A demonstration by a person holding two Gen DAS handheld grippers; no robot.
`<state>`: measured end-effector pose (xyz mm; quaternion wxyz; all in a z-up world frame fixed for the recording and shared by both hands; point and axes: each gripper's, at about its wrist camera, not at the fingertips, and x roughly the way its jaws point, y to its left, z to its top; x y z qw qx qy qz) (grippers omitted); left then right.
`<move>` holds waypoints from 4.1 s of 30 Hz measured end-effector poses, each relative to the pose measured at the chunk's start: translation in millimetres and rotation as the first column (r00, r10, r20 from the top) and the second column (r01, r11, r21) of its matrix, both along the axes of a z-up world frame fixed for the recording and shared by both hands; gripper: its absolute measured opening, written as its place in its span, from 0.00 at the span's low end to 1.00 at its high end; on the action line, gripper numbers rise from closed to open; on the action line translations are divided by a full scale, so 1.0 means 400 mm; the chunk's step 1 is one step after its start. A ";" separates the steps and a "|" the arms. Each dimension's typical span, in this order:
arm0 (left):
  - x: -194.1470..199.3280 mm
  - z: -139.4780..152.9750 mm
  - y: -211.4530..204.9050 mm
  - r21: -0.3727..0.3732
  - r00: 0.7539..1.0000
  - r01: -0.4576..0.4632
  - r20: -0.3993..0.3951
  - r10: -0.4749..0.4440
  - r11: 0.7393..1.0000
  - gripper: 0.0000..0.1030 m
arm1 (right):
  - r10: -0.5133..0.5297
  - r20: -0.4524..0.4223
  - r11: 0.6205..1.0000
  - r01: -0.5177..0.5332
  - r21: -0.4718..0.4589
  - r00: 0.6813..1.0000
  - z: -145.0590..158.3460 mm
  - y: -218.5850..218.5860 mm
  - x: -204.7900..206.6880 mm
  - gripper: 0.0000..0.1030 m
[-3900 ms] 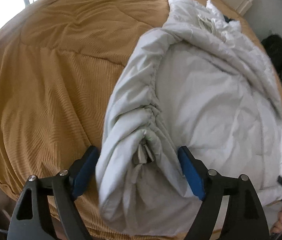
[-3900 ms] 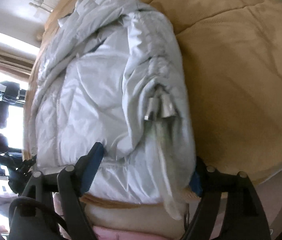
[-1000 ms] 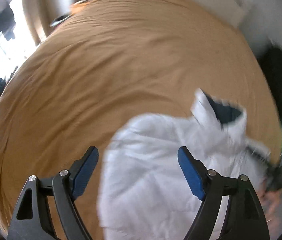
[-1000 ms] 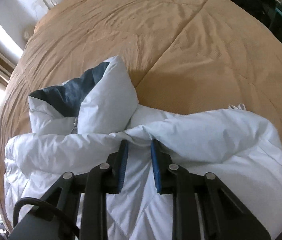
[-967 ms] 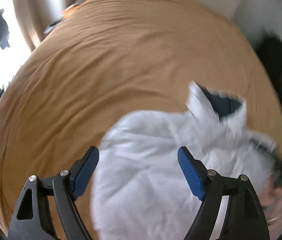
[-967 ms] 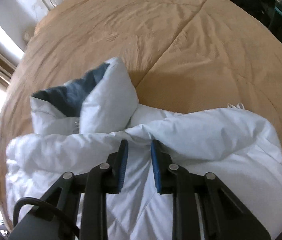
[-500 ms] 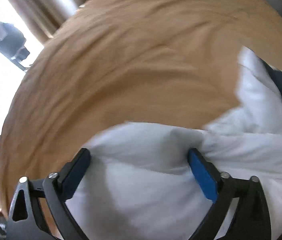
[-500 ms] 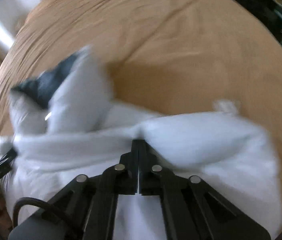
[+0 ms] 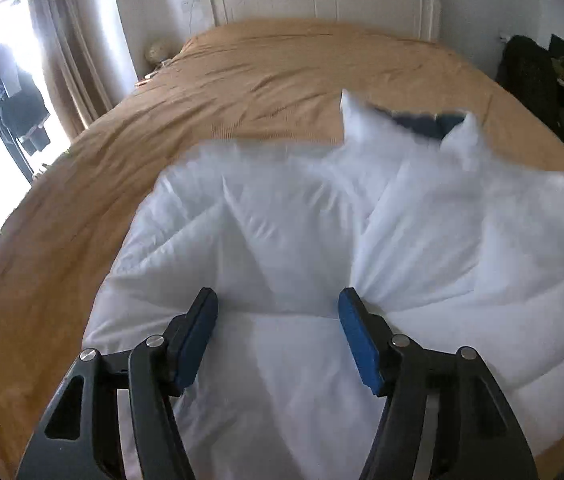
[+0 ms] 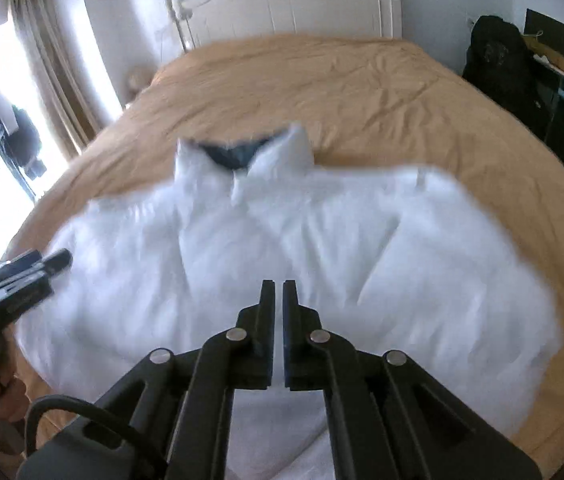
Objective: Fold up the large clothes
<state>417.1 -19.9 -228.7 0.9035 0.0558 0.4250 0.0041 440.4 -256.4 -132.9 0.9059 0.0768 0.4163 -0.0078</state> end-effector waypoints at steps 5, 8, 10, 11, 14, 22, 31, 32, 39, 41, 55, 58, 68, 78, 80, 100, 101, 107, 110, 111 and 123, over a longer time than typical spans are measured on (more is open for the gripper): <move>0.010 -0.045 0.044 -0.033 0.998 -0.047 0.028 0.048 0.998 0.73 | 0.013 0.015 1.000 -0.013 -0.018 1.000 -0.110 -0.035 0.000 0.00; 0.028 -0.079 0.068 -0.019 0.997 -0.070 0.034 0.071 0.997 0.73 | 0.020 0.043 0.999 -0.018 -0.051 0.999 -0.141 -0.057 0.000 0.00; 0.030 -0.091 0.086 -0.035 0.996 -0.080 0.022 0.081 0.996 0.73 | 0.017 0.065 0.999 -0.014 -0.050 0.998 -0.153 -0.083 -0.006 0.00; 0.033 -0.092 0.102 -0.046 0.995 -0.093 0.014 0.094 0.995 0.73 | 0.002 0.072 0.999 0.001 -0.048 0.997 -0.155 -0.108 -0.013 0.00; 0.050 -0.110 0.161 -0.043 0.988 -0.155 -0.002 0.155 0.987 0.79 | -0.019 0.072 0.997 0.024 -0.068 0.997 -0.154 -0.152 -0.041 0.00; 0.083 -0.132 0.200 -0.048 0.973 -0.224 -0.060 0.221 0.973 0.91 | -0.163 0.001 0.987 0.163 0.001 0.987 -0.209 -0.302 -0.046 0.00; 0.166 0.154 0.134 -0.118 0.982 -0.162 0.081 0.173 0.980 0.53 | -0.180 0.089 0.983 0.175 0.060 0.980 0.020 -0.284 -0.005 0.00; 0.193 0.162 0.107 -0.125 0.985 -0.145 0.080 0.156 0.981 0.53 | -0.142 0.101 0.988 0.135 0.071 0.985 0.047 -0.253 0.036 0.00; 0.374 -0.036 -0.087 0.028 0.995 -0.011 -0.100 0.014 1.000 0.56 | 0.029 0.001 0.999 -0.029 0.036 1.000 -0.013 -0.052 0.274 0.00; 0.384 -0.075 -0.071 0.029 0.993 -0.021 -0.117 0.024 0.999 0.57 | 0.048 -0.060 0.998 -0.050 -0.026 0.997 -0.071 -0.013 0.314 0.00; 0.426 -0.127 0.152 0.067 0.976 -0.167 -0.128 0.174 0.984 0.77 | -0.083 -0.096 0.992 0.073 -0.102 0.992 -0.142 -0.251 0.294 0.00; 0.439 -0.143 0.139 0.085 0.975 -0.174 -0.124 0.184 0.981 0.77 | -0.126 -0.108 0.990 0.119 -0.073 0.986 -0.182 -0.278 0.313 0.00; 0.422 -0.148 0.158 0.041 0.970 -0.196 -0.136 0.200 0.980 0.83 | -0.215 -0.105 0.976 0.216 -0.010 0.971 -0.194 -0.372 0.295 0.00; 0.353 0.049 0.169 -0.099 0.976 -0.203 -0.104 0.192 0.974 0.60 | -0.205 -0.128 0.974 0.189 -0.124 0.970 -0.095 -0.327 0.301 0.02; 0.296 0.121 0.159 -0.149 0.984 -0.175 -0.054 0.169 0.973 0.64 | -0.169 -0.058 0.980 0.162 -0.115 0.984 -0.014 -0.291 0.252 0.10; 0.030 -0.026 0.234 -0.046 0.958 -0.263 -0.135 0.255 0.964 0.67 | -0.218 -0.184 0.967 0.237 0.089 0.958 -0.127 -0.334 -0.053 0.11; 0.011 -0.009 0.213 -0.065 0.965 -0.239 -0.122 0.230 0.969 0.68 | -0.222 -0.174 0.969 0.238 0.072 0.959 -0.106 -0.318 -0.056 0.15; -0.056 -0.050 0.089 -0.002 0.984 -0.141 -0.111 0.140 0.990 0.79 | -0.069 -0.111 0.993 0.079 0.086 0.991 -0.062 -0.139 -0.082 0.24; -0.036 -0.085 0.202 -0.045 0.946 -0.292 -0.157 0.282 0.955 0.89 | -0.096 -0.158 0.995 0.090 -0.044 0.983 -0.134 -0.143 -0.069 0.24; -0.036 -0.073 0.259 -0.107 0.923 -0.360 -0.184 0.337 0.927 0.89 | -0.128 -0.168 0.991 0.121 -0.047 0.977 -0.142 -0.171 -0.069 0.24; -0.231 -0.082 0.323 -0.554 0.883 -0.460 -0.367 0.293 0.694 0.99 | -0.273 -0.200 0.805 0.337 0.488 0.941 -0.085 -0.351 -0.282 0.97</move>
